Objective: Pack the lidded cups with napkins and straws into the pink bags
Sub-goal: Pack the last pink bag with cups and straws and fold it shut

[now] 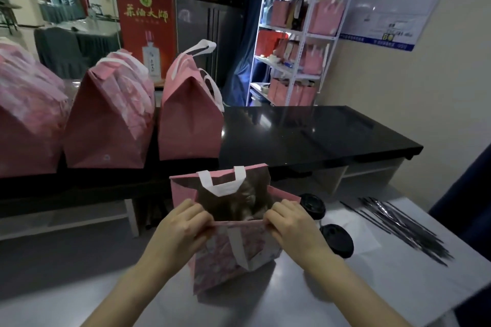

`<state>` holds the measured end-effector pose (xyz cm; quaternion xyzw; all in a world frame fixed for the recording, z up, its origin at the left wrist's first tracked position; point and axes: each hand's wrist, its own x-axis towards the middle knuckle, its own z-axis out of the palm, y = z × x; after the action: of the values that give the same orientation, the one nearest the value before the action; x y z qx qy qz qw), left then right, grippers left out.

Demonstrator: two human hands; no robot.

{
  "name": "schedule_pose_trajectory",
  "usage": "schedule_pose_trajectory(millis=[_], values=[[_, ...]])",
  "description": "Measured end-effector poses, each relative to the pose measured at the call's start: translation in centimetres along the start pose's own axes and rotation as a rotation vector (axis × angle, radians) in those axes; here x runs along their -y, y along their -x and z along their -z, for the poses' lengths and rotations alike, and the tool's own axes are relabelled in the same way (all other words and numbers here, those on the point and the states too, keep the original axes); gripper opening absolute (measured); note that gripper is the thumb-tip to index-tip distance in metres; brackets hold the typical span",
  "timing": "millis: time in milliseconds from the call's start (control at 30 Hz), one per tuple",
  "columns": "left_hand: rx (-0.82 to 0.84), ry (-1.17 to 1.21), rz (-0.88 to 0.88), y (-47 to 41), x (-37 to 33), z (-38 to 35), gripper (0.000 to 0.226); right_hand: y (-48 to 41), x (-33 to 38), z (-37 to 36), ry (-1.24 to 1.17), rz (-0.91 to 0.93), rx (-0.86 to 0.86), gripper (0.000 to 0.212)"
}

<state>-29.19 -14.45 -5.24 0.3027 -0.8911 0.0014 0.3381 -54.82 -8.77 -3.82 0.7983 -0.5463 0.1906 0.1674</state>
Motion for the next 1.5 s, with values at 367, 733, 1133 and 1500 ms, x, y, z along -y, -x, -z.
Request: schedule_pose_trajectory(millis=[367, 733, 1133, 1500], values=[[-0.04, -0.112, 0.232, -0.9, -5.0, -3.6, 0.017, 1.3, -6.8, -1.4, -0.193, 0.18, 0.03, 0.044], [-0.164, -0.297, 0.63, -2.3, -13.6, -5.0, 0.019, 5.2, -14.1, -0.5, -0.433, 0.14, -0.063, 0.041], [-0.05, -0.393, 0.641, -3.9, -13.9, -4.7, 0.077, 10.8, -19.2, -4.2, -0.192, -0.072, 0.691, 0.078], [0.439, -0.423, 0.578, -3.0, -12.2, -4.4, 0.112, 9.0, -20.3, 1.6, -0.253, -0.07, 0.598, 0.084]])
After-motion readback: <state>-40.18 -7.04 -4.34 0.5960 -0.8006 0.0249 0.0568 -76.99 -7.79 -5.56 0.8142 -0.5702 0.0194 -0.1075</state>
